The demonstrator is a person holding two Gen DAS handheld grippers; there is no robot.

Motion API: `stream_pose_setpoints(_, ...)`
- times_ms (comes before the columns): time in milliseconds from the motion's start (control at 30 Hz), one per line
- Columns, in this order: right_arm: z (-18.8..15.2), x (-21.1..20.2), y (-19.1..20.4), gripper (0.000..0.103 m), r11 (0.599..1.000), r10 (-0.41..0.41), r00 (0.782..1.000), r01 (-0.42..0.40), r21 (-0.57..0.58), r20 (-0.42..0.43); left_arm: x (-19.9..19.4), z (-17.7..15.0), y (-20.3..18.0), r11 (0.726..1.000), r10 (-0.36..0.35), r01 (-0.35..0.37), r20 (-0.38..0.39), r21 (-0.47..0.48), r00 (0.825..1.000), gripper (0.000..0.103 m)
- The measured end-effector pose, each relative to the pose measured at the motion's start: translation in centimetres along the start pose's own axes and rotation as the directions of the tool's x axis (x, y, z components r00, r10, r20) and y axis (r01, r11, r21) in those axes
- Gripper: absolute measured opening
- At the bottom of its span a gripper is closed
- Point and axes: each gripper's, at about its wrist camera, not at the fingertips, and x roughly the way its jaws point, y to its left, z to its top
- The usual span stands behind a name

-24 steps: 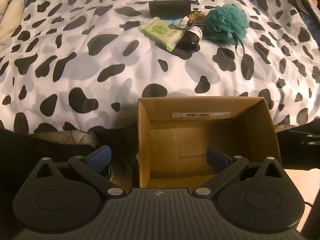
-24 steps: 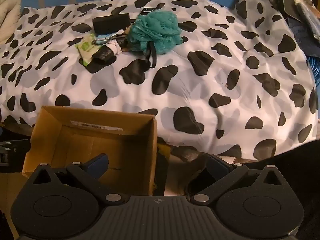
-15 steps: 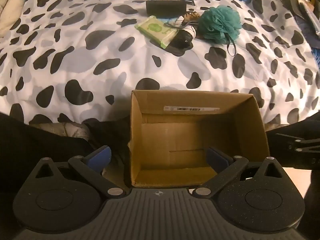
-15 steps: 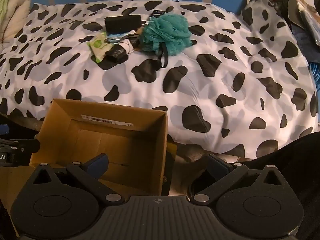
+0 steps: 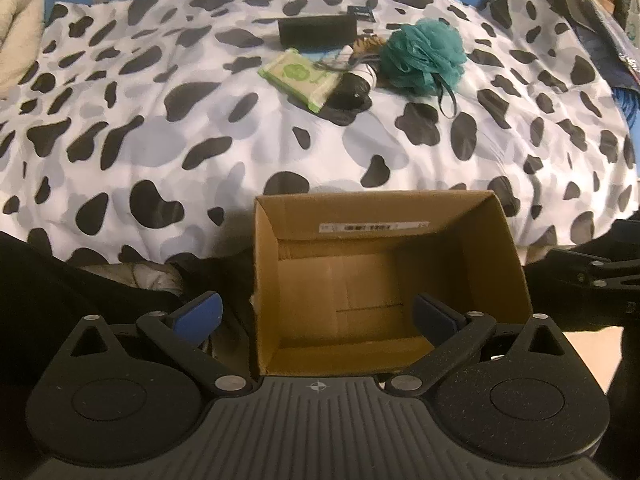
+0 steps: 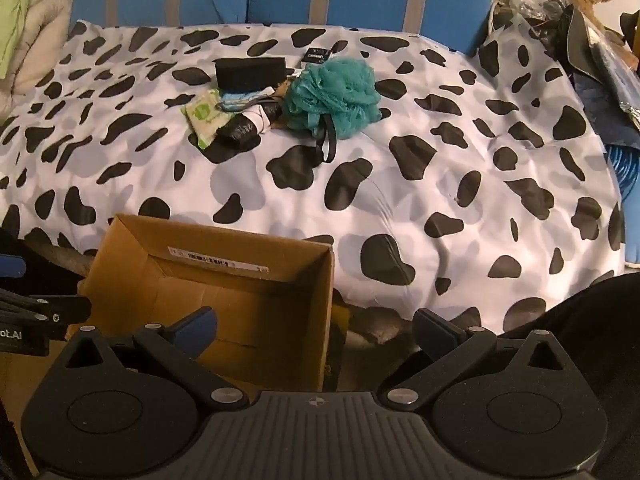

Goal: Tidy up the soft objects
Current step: 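Move both tools from the cardboard box toward the items on the bed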

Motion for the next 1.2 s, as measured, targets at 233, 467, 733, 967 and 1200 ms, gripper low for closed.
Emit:
stream_pose_setpoints(233,0.5,-0.7,-0.5,0.103,1.000,0.000,0.999,0.001,-0.016,0.040,-0.7,0.5,0.0,0.999,0.047,-0.047,0.047,0.008,0.998,0.103)
stream_pose_setpoints(467,0.9,-1.2,-0.5,0.103,0.993,-0.084,0.990,0.092,-0.072,0.116,-0.8,1.1,-1.0,0.994,0.065,-0.071,0.075,0.081,0.995,0.103)
stream_pose_setpoints(733,1.8,-0.2,-1.5,0.103,0.998,0.068,0.995,-0.068,-0.007,0.077,0.1,1.4,-1.7,0.987,0.067,-0.078,0.078,0.144,0.995,0.103)
stream_pose_setpoints(967,2.9,2.2,-1.9,0.103,0.993,0.110,0.994,-0.111,0.026,0.024,1.3,2.5,-0.5,0.994,-0.070,0.065,0.054,0.085,0.996,0.103)
stream_pose_setpoints(1200,4.2,3.9,-3.1,0.103,0.986,0.150,0.988,-0.153,0.073,0.044,2.0,3.1,0.2,0.990,-0.143,0.142,0.068,0.026,0.987,0.103)
